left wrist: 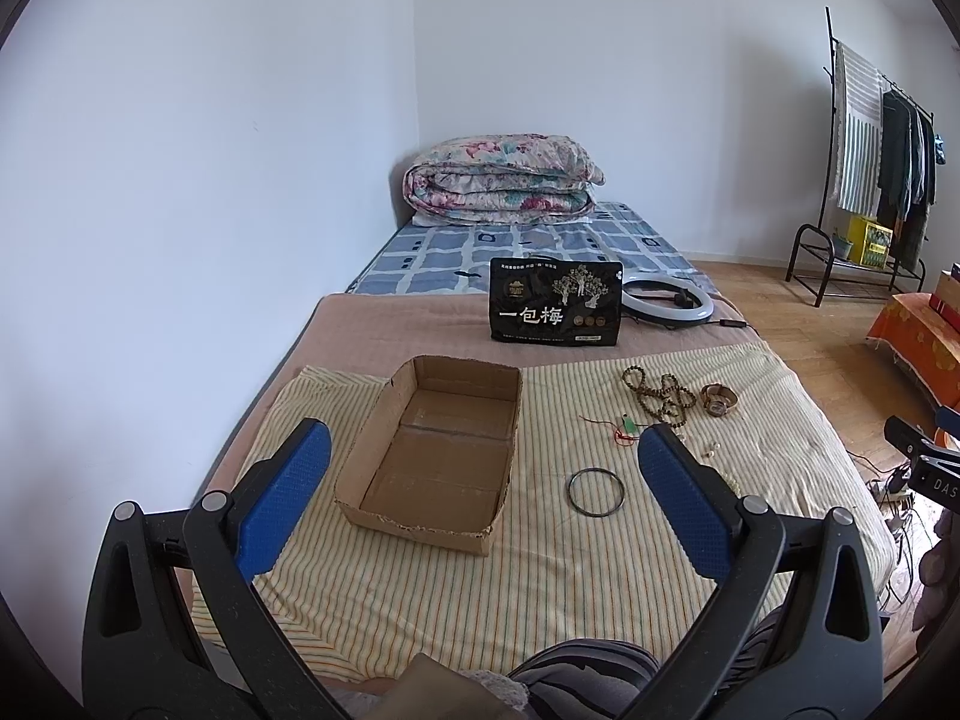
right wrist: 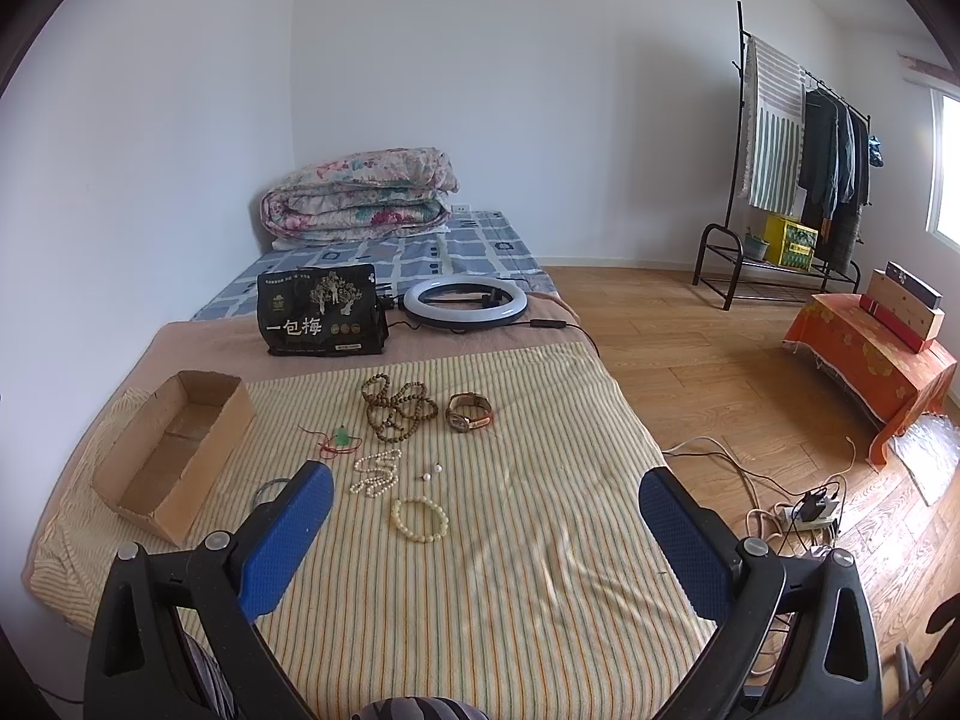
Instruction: Organize jewelry
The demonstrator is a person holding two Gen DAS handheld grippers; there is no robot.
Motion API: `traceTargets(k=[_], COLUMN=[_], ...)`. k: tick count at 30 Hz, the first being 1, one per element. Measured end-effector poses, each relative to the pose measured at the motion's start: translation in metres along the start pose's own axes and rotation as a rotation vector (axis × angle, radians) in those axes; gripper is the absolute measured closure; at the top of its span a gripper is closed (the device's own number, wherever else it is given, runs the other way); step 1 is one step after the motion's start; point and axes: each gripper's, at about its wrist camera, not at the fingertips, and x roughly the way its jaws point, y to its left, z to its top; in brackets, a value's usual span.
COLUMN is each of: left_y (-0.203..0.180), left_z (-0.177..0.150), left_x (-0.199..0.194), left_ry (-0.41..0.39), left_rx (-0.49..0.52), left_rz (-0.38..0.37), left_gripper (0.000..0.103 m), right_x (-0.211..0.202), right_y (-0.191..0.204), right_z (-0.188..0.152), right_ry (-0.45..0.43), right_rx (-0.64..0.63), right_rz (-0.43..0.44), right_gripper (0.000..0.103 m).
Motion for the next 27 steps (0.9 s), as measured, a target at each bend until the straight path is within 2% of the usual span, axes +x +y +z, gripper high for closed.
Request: traceTargets(k=[11, 17, 24, 27], left_y=[-0.004, 0.002, -0.002, -0.007], left_z=[-0.002, -0.010, -0.023, -0.028], left_x=[0.007, 0.039, 0.076, 0.090], left_ry=[0.013, 0.062, 0.110, 0.141], left_rx=[0.004, 0.010, 0.032, 0.033], left_rz=[-0.020, -0.023, -0.102, -0.148], left_gripper=[0.000, 0.000, 0.000, 0.000], right_x=[0.007, 0.018, 0.041, 0.061], right_y=[-0.003, -0.014, -0.028, -0.030], right_z=[-0.002, -0.003, 0.000, 0.002], right_ry=[0.013, 0.019, 0.003, 0.038], right_rx=[-0.008, -0.010, -0.037, -0.068], right_rz=[-0.011, -0.028, -0.021, 0.017], right_gripper=[0.000, 0.000, 0.000, 0.000])
